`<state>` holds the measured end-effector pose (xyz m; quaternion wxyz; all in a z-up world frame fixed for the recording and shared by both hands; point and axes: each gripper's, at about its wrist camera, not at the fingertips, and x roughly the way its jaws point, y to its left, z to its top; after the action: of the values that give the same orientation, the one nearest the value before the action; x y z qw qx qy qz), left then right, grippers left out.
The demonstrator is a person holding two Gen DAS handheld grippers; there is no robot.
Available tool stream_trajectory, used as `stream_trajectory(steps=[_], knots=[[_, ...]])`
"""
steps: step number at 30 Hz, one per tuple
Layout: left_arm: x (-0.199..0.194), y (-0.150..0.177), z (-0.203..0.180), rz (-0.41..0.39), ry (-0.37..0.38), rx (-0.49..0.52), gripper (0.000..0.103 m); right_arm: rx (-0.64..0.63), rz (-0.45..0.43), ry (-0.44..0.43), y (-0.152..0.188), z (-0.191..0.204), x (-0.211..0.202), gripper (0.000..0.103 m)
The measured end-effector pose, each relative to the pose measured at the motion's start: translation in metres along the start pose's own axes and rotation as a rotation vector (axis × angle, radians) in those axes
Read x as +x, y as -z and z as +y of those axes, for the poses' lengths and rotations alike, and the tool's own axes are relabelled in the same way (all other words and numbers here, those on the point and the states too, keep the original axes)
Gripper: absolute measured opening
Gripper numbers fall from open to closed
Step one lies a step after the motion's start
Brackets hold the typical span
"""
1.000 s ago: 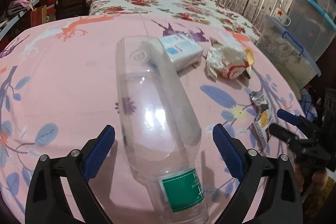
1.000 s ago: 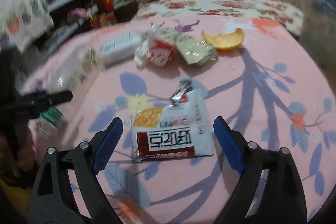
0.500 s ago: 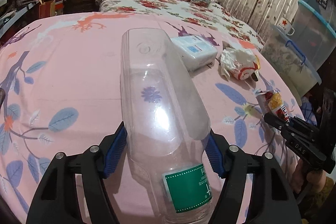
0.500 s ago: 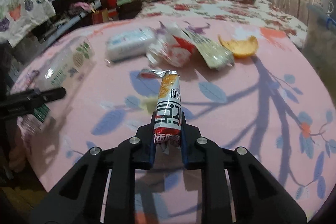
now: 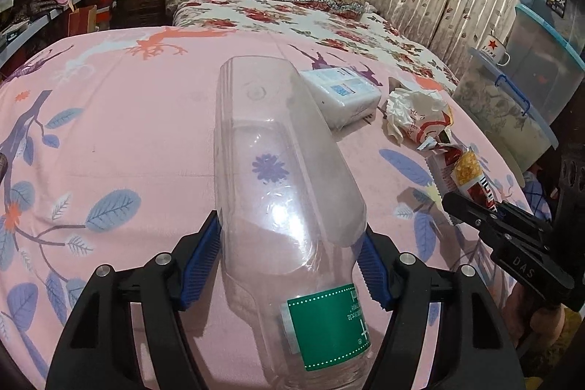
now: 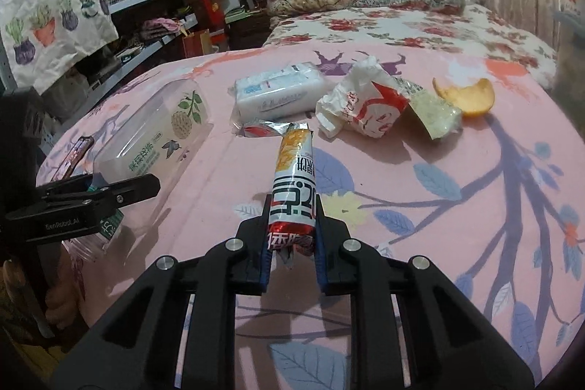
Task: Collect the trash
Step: 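Hold the bottle in the left tool while the right holds the snack bag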
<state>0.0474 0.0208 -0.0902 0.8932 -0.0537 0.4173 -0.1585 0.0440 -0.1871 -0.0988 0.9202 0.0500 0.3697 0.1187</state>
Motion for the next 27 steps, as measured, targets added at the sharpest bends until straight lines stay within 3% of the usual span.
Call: stream_trajectory(steps=[27], knots=[[0.0004,0.0024,-0.0028,-0.004,-0.027,0.021,0.066,0.000,0.014,-0.012,0.0031,-0.0018,0.0057,0.021]])
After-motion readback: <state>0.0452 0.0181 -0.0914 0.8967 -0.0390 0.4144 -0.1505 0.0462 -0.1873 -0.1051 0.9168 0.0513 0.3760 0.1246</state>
